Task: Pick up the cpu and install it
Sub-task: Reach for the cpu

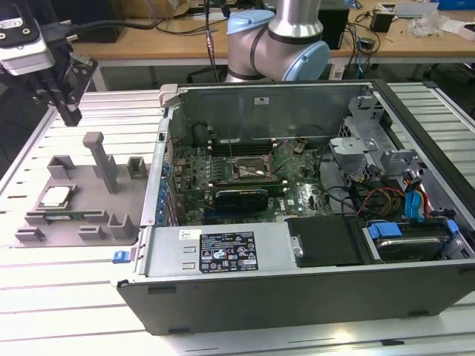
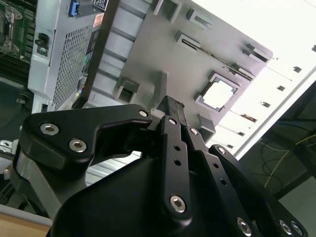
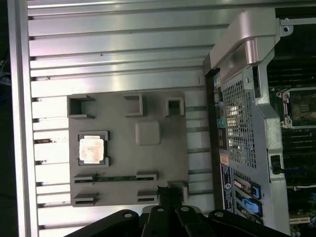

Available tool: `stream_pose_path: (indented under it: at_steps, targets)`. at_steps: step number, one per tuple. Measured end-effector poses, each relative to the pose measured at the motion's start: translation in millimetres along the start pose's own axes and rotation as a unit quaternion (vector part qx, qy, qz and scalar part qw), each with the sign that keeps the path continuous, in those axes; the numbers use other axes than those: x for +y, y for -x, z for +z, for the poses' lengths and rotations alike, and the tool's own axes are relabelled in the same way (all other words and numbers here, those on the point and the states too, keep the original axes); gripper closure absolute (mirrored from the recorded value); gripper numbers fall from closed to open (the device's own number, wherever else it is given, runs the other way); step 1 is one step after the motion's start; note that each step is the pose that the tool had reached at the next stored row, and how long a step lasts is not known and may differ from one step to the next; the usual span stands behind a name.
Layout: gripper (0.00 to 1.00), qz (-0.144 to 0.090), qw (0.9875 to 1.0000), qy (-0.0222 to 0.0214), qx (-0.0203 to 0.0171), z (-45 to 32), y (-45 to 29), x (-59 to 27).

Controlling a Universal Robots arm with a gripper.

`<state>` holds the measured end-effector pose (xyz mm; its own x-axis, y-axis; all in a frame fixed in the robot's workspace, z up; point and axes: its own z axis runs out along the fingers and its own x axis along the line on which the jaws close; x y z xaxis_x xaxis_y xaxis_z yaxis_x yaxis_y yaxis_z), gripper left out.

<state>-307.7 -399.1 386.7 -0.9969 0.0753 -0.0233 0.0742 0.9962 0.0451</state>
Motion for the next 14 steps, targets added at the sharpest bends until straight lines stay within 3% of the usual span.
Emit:
stream_pose_path:
  at_steps: [5,10,14]
  targets:
    - [0.89,0.0,1.0,0.0001,-0.0001,4.9,-8.2,-0.8]
    - [0.89,0.0,1.0,0.0,0.0,5.3,-8.9,-0.9]
    - [0.89,0.0,1.0,0.0001,-0.0002,11.9,-12.8,-1.5]
